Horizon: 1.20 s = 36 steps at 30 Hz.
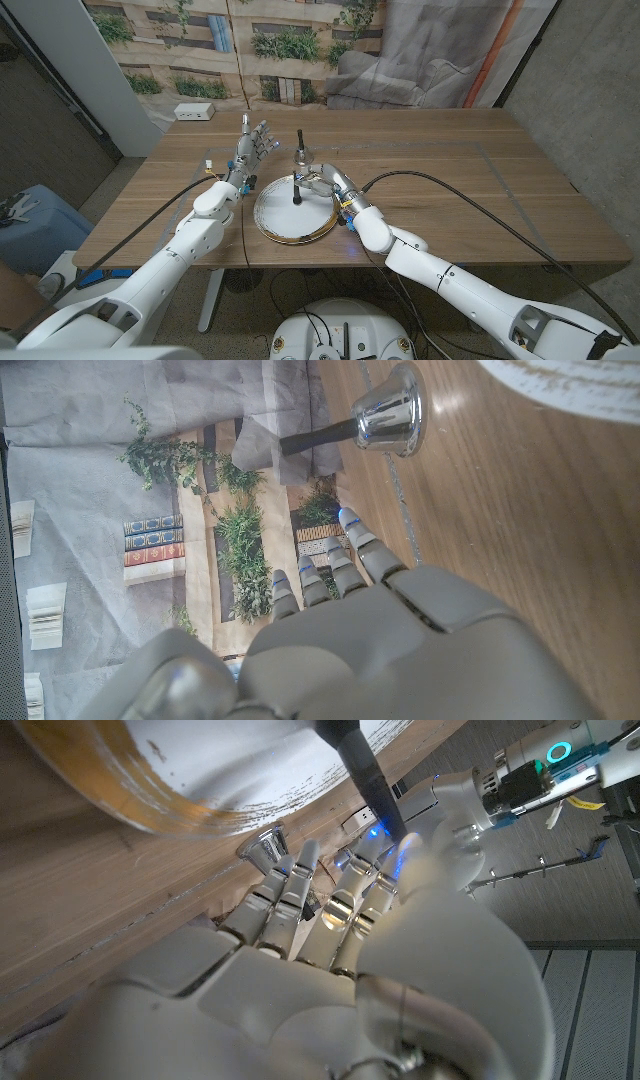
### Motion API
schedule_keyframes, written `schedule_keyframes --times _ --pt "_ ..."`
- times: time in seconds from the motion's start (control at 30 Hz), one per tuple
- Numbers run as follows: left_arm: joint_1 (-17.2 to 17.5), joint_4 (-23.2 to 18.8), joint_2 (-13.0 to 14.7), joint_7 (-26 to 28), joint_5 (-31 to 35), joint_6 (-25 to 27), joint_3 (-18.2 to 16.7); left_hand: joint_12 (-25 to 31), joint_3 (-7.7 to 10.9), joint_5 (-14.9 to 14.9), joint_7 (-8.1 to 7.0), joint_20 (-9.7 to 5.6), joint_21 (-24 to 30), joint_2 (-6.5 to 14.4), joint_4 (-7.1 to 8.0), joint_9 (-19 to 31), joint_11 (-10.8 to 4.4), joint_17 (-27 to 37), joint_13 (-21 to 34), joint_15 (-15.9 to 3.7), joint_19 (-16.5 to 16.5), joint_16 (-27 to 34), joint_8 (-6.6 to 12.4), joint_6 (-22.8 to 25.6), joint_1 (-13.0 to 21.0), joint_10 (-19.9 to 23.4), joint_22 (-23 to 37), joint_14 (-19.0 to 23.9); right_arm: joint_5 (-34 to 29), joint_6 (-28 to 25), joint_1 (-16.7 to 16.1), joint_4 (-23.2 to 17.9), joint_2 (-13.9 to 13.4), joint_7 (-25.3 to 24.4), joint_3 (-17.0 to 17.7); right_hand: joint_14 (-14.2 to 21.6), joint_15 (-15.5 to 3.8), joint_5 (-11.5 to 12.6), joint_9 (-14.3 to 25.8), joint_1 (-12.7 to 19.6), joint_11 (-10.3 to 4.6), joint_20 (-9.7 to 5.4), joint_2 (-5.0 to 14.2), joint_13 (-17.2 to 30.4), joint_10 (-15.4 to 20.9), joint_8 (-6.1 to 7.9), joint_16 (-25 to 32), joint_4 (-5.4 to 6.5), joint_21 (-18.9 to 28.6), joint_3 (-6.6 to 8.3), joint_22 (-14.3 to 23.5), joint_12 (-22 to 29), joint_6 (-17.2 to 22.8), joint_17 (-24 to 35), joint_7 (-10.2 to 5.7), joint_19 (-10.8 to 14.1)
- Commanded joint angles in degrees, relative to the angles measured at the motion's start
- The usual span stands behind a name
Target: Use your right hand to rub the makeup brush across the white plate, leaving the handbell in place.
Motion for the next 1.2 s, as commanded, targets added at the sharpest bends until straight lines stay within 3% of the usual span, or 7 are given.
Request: schedule_keyframes --times 0.03,1.2 --pt "0.05 -0.05 0.00 0.05 0.02 0.01 -0.02 0.42 -0.10 0.43 -0.38 0.03 0.38 0.89 0.41 0.13 -0.40 0.09 0.16 -0.72 0.36 0.18 0.20 0.08 -0.02 0.14 0.27 0.57 -0.01 -1.68 -0.84 -1.10 -1.09 -0.99 0.89 0.63 -8.98 0.17 0.07 0.28 0.29 -0.49 0.21 0.23 0.18 0.30 -0.30 0.00 -0.03 -0.25 0.27 -0.20 0.32 0.24 -0.11 0.10" --pt "0.03 -0.02 0.00 0.02 0.01 0.00 -0.03 0.41 -0.10 0.44 -0.38 0.05 0.38 0.89 0.41 0.13 -0.36 0.09 0.16 -0.73 0.37 0.18 0.20 0.09 -0.01 0.13 0.26 0.54 0.31 -3.19 -2.86 -5.55 -3.58 -1.99 2.87 0.62 -9.04 0.24 0.02 0.41 0.30 -0.48 0.29 0.32 0.12 0.13 -0.41 -0.03 -0.02 -0.37 0.28 -0.33 0.44 0.31 -0.10 0.13"
